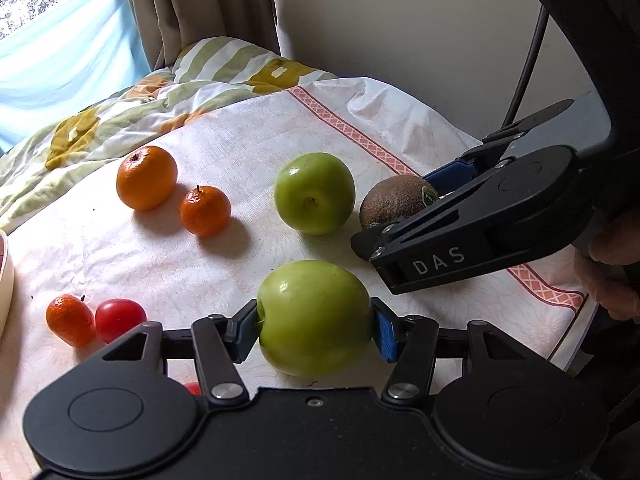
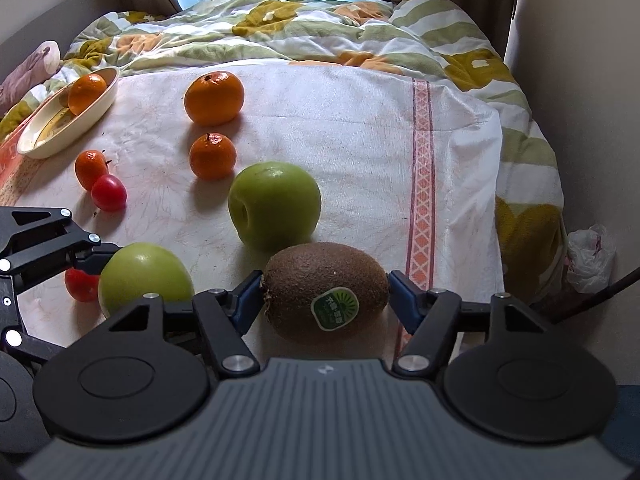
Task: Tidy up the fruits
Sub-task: 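Grasp a green apple with the left tool while the right tool grasps a kiwi, then carry apple and kiwi to the bowl while the left tool releases the apple inside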
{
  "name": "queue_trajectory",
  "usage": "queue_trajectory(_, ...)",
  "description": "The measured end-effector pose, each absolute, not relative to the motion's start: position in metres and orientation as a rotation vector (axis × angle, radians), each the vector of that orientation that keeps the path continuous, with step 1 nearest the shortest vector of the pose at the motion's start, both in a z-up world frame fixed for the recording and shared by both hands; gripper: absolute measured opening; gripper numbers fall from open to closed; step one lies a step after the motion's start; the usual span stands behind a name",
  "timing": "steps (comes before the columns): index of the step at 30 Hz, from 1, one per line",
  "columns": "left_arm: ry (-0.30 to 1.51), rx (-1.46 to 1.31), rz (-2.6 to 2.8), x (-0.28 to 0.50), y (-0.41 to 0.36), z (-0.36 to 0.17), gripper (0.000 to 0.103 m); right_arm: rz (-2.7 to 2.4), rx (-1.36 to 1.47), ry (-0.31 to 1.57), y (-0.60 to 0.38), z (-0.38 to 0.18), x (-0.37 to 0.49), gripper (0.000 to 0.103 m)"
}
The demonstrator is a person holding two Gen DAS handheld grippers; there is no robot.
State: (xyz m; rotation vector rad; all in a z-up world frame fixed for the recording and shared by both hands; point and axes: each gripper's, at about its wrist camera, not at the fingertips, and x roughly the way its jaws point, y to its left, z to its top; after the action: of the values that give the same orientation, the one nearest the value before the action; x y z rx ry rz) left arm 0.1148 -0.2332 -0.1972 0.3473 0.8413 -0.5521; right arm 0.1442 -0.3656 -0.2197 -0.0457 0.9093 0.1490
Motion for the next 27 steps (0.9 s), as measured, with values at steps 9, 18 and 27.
queue_trajectory(9,0.816,0.344,-0.547,0.111,-0.231,-0.185,0.061,0.149,-0.024,0.901,-0.37,-0.213,0.139,0.08)
queue_trajectory(18,0.752,0.301,-0.489,0.105,-0.218,-0.148,0.061,0.157,0.003,0.851,-0.366,-0.172,0.132,0.08)
queue_trajectory(27,0.685,0.235,-0.391,0.098,-0.178,-0.099,0.061,0.252,-0.042,0.772,-0.324,-0.108,0.13,0.08)
